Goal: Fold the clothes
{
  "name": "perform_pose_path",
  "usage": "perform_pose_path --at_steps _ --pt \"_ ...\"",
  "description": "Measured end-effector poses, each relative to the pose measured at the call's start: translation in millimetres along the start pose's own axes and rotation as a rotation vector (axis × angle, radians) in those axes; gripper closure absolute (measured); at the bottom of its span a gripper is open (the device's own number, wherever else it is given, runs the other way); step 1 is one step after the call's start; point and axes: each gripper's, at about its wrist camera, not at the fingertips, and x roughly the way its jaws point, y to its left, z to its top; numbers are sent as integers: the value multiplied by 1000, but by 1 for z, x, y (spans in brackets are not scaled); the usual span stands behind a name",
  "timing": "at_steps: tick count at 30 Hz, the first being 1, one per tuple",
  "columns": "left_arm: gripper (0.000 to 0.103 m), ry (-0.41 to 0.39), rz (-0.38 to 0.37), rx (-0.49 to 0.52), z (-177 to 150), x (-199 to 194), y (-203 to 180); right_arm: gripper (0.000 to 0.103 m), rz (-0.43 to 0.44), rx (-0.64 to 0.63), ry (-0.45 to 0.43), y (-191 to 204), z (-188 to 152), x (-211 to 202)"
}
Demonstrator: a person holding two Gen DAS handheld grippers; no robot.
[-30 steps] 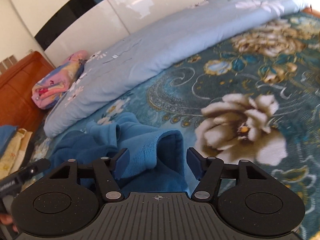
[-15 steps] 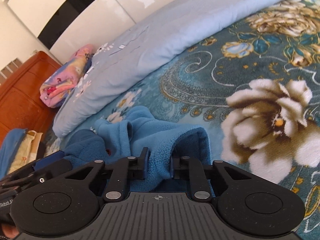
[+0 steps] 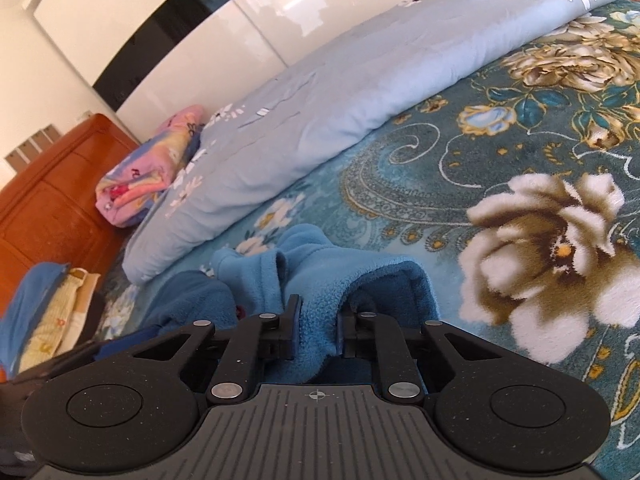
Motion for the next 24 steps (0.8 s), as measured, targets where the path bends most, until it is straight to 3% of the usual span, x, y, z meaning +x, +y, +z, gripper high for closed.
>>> perform_pose_path --at_steps 2,4,5,6,7,10,15,21,24 --pt "21 -17 3 -6 -1 2 3 90 8 4 -9 2 0 -2" --pt "49 -28 15 -14 -2 2 6 90 10 17 -10 1 -1 -3" --pt "58 -36 20 -14 -2 2 9 90 12 22 -12 2 -2 -4" --pt "88 -39 31 -23 -2 1 12 90 14 27 -14 2 -2 -5" --pt "95 -43 32 -47 -1 0 18 90 15 32 -15 2 -2 -5" --pt "96 -81 6 -135 3 -13 38 90 29 47 -26 5 -3 -9" --pt "98 -220 57 -129 17 -59 59 91 33 50 -75 14 4 -24" --pt "103 -383 168 -192 17 -147 122 92 17 54 -207 17 17 -74" --pt "103 -421 241 -199 -5 -187 150 92 -20 72 -196 6 4 -83"
